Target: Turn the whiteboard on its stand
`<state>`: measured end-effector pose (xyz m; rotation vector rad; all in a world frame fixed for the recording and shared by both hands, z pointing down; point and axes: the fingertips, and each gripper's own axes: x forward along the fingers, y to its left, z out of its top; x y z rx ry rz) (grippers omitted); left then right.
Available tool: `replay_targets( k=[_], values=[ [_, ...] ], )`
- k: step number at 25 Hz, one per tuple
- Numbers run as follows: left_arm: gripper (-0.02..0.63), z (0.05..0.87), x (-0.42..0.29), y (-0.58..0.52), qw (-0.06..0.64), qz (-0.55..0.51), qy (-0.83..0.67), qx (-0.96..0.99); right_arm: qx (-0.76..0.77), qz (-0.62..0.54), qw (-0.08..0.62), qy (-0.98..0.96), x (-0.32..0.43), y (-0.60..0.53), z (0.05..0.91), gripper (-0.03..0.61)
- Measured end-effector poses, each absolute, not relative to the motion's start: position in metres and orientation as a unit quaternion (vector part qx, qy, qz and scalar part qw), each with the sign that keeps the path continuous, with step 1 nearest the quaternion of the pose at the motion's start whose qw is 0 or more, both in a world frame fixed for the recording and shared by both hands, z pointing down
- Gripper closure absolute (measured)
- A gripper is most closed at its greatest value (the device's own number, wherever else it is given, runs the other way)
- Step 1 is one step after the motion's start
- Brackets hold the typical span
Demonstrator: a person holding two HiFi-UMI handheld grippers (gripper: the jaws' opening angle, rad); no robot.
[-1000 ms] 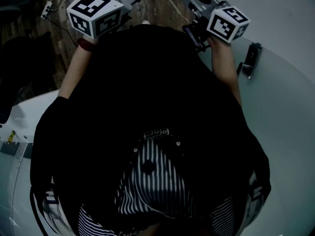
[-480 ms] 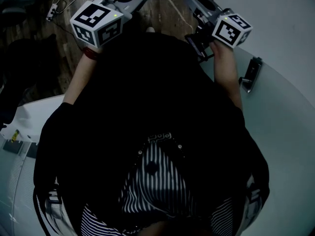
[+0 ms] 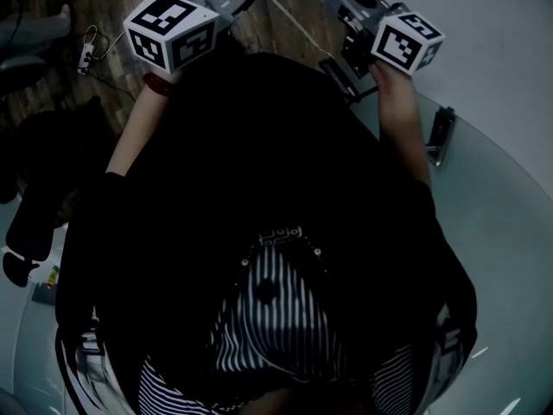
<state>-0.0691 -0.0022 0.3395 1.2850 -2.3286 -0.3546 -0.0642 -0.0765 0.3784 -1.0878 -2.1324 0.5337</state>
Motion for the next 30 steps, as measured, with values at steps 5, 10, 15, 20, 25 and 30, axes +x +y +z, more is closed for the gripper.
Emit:
replay_targets(
  k=[5,10,15,20,25,30],
  values=[
    [0.614,0.344,-0.074,-0.009,0.226,-0.123,-0.830,0.495,-0.391,0.213,0.324,-0.835,-0.068,-0.082,0.377,0.577],
    [0.614,0.345,-0.075,-0.017,0.221,-0.116,-0.823,0.510,-0.379,0.216,0.317,-0.842,-0.068,-0.087,0.379,0.577],
    [0.614,0.340,-0.079,-0.017,0.211,-0.102,-0.821,0.520,-0.367,0.221,0.311,-0.848,-0.069,-0.093,0.381,0.577],
    [0.614,0.338,-0.082,-0.023,0.208,-0.094,-0.816,0.532,-0.359,0.223,0.304,-0.854,-0.073,-0.099,0.378,0.577],
    [0.614,0.336,-0.078,-0.031,0.207,-0.087,-0.803,0.552,-0.346,0.223,0.298,-0.861,-0.072,-0.104,0.373,0.577],
    [0.614,0.337,-0.080,-0.033,0.207,-0.088,-0.799,0.557,-0.342,0.224,0.290,-0.865,-0.073,-0.104,0.369,0.577]
  ],
)
